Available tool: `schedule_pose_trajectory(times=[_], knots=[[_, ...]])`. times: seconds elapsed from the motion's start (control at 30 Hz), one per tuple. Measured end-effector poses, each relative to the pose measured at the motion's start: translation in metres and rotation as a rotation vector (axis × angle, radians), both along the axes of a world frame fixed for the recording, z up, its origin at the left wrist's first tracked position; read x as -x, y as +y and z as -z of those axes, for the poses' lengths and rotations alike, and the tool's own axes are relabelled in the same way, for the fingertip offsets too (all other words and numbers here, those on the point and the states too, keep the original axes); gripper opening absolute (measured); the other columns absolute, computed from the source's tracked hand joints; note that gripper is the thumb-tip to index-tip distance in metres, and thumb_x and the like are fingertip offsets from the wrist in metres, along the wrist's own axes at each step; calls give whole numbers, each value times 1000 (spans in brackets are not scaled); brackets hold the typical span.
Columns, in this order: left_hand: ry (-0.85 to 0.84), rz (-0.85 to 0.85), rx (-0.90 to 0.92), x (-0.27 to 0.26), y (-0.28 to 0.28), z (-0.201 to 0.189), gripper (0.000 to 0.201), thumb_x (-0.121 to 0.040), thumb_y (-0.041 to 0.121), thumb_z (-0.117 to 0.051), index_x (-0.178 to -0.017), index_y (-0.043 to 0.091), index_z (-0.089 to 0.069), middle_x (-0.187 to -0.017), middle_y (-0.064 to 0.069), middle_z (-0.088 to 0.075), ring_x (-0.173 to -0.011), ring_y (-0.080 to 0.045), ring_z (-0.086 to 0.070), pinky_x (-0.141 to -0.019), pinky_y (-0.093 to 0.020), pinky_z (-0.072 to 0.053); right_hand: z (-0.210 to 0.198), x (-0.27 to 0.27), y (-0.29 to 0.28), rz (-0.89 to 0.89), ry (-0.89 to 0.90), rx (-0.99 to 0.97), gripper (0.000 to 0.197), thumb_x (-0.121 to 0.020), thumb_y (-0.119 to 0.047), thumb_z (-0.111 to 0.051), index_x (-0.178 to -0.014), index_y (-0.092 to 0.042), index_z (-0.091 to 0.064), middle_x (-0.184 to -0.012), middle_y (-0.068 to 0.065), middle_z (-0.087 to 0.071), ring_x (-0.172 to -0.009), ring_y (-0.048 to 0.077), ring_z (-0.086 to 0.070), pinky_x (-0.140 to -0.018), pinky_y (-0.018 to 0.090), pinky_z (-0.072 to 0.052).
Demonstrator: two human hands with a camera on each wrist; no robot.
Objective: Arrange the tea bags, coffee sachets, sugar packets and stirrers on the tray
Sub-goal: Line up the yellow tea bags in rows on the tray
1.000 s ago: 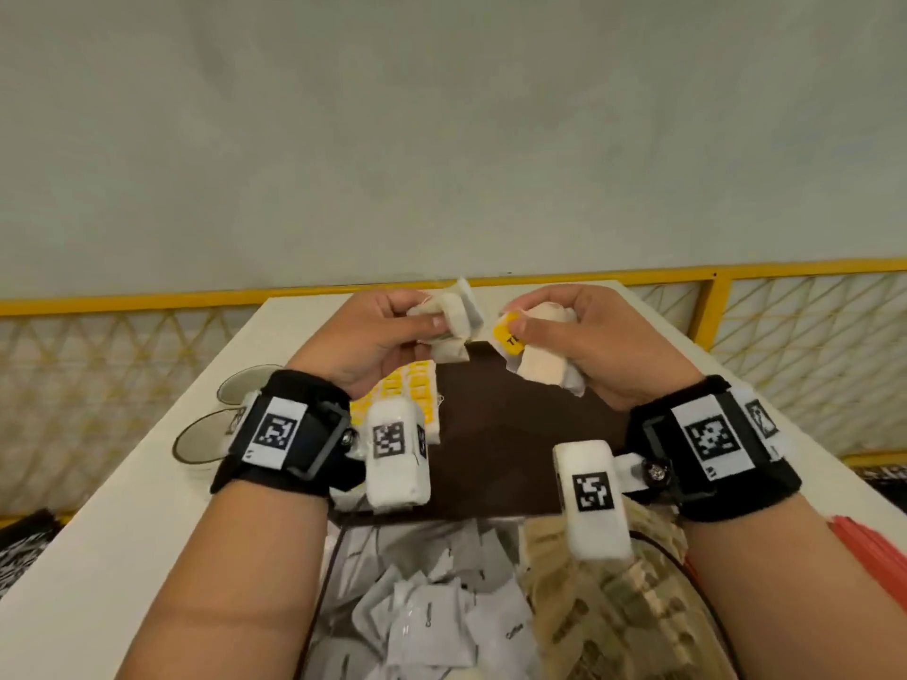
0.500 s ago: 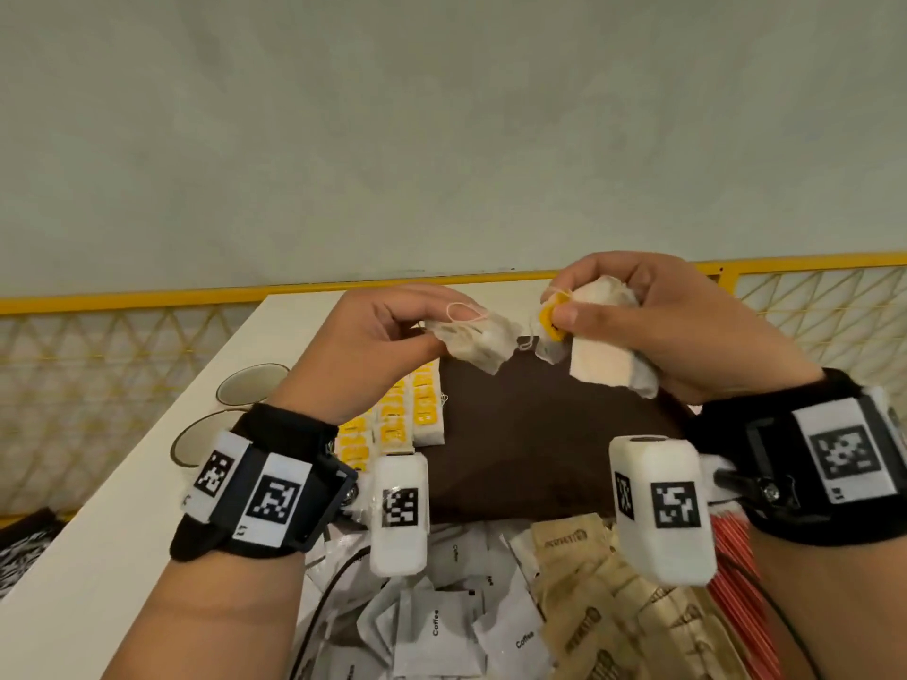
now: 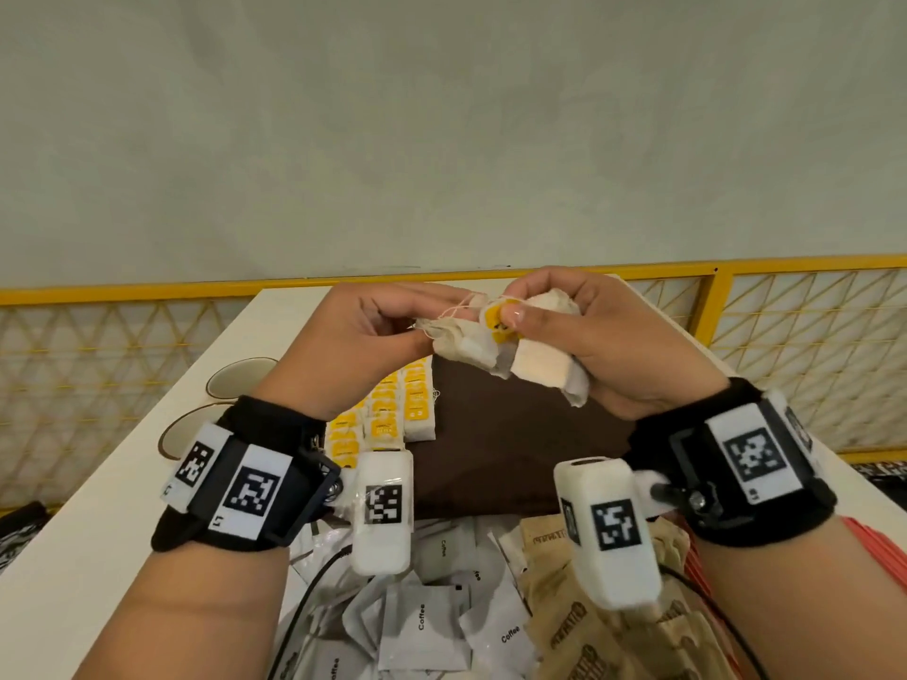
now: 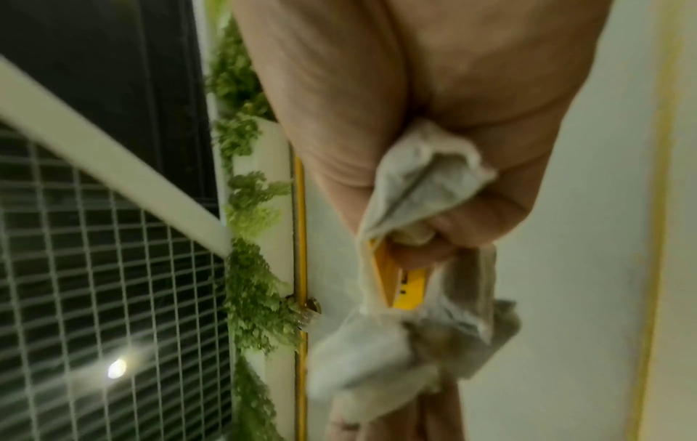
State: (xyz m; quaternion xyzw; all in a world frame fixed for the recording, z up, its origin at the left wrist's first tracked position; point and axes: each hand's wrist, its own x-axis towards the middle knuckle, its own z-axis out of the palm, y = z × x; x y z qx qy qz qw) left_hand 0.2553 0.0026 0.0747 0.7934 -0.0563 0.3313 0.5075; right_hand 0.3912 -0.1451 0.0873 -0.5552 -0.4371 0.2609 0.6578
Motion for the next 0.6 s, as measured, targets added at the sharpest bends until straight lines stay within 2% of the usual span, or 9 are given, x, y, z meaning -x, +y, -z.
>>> schedule_pose_trajectory(times=[0.1,0.13,0.2,0.23,0.27,0.33,0.43,0.5,0.6], knots=[[11,54,-1,2,1,0,31,-70,-3,-71,-86,23,-78,-112,3,-71,-111,-16,-63,-87,-23,-51,4,-6,3,98,-161,14,6,-83,-7,-68,-81,-12,-64,-72,5,-65,-62,14,-61,-51,21,-50],[27,48,-9,2,3,0,38,-70,-11,-67,-85,23,-77,-115,2,-69,-113,-15,-62,-88,-23,-50,4,-8,3,124,-175,9,7,-83,-8,-69,-80,-12,-64,-70,2,-65,-62,12,-61,-52,21,-50],[75,-35,-52,4,8,0,57,-73,-22,-57,-80,31,-77,-118,6,-61,-112,-6,-58,-85,-19,-47,3,-12,1,157,-166,-13,8,-83,-8,-69,-80,-13,-64,-69,-3,-65,-61,8,-61,-53,20,-51],[108,-98,-93,5,11,0,58,-74,-18,-57,-78,37,-75,-111,7,-55,-105,-2,-56,-81,-17,-45,3,-14,-1,159,-160,-23,8,-83,-7,-69,-81,-12,-63,-71,-3,-66,-61,7,-61,-54,20,-51],[142,-156,-145,6,13,-1,54,-76,-11,-59,-78,41,-74,-102,6,-49,-95,-5,-53,-77,-18,-43,1,-16,-3,156,-159,-29,8,-83,-6,-69,-83,-12,-63,-74,-3,-66,-63,7,-62,-55,21,-52],[207,-196,-217,8,17,-2,48,-85,-2,-60,-83,44,-72,-92,0,-52,-79,-15,-49,-72,-24,-41,0,-18,-7,151,-163,-35,7,-82,-7,-69,-86,-12,-64,-79,1,-67,-67,9,-63,-59,23,-54],[298,-183,-195,11,18,-1,47,-95,-2,-44,-90,36,-72,-83,-3,-64,-63,-11,-52,-60,-25,-41,-2,-19,-10,125,-152,-42,5,-82,-8,-68,-85,-11,-65,-80,5,-67,-68,13,-63,-60,24,-54],[330,-191,-167,9,18,0,42,-98,0,-41,-92,30,-70,-79,-6,-66,-60,-10,-56,-54,-22,-40,-1,-18,-9,103,-152,-37,5,-81,-7,-68,-84,-10,-64,-80,5,-67,-67,12,-63,-56,22,-53],[342,-219,-125,4,17,1,41,-96,-4,-38,-90,24,-68,-62,-2,-63,-56,-11,-60,-50,-19,-40,1,-18,-6,98,-162,-13,6,-81,-8,-69,-82,-11,-64,-78,3,-66,-65,10,-63,-54,20,-51]])
